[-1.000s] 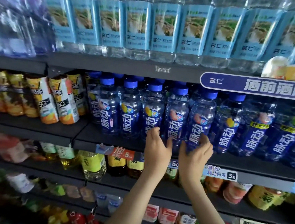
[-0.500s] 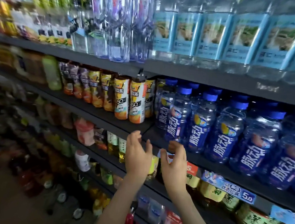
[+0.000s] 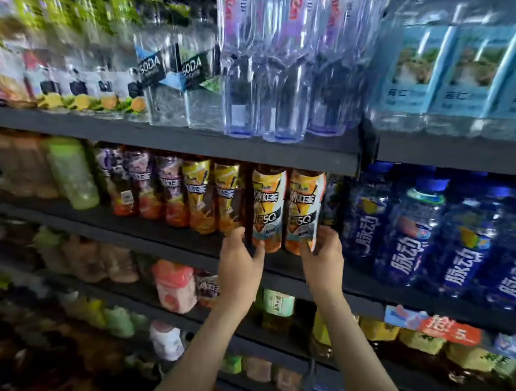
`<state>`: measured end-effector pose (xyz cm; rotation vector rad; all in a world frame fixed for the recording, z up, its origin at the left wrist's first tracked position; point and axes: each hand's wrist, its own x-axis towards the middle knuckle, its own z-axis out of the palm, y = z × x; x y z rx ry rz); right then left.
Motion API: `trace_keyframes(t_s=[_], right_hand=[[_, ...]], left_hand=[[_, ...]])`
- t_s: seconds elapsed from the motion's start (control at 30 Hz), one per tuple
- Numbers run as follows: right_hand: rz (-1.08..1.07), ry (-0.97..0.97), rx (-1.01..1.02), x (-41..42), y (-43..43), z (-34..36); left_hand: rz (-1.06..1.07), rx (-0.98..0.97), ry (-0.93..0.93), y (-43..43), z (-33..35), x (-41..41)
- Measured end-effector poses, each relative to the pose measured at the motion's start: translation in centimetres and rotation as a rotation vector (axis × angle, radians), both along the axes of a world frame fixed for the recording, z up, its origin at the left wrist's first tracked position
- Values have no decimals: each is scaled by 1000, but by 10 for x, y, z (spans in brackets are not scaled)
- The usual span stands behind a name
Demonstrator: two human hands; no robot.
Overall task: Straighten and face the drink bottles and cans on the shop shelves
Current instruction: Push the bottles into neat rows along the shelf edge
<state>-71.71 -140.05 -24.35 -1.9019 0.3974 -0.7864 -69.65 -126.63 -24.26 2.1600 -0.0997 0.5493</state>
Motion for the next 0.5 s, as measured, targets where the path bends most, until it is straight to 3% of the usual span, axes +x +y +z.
trace_keyframes(t_s=[0.2,0.5], right_hand=[[-80,131,16,28,9,-5],[-180,271,-137,44,13,-5]], left_hand=[[-173,-11,39,1,-5,39],[-221,-41,73,-15,-17,59]])
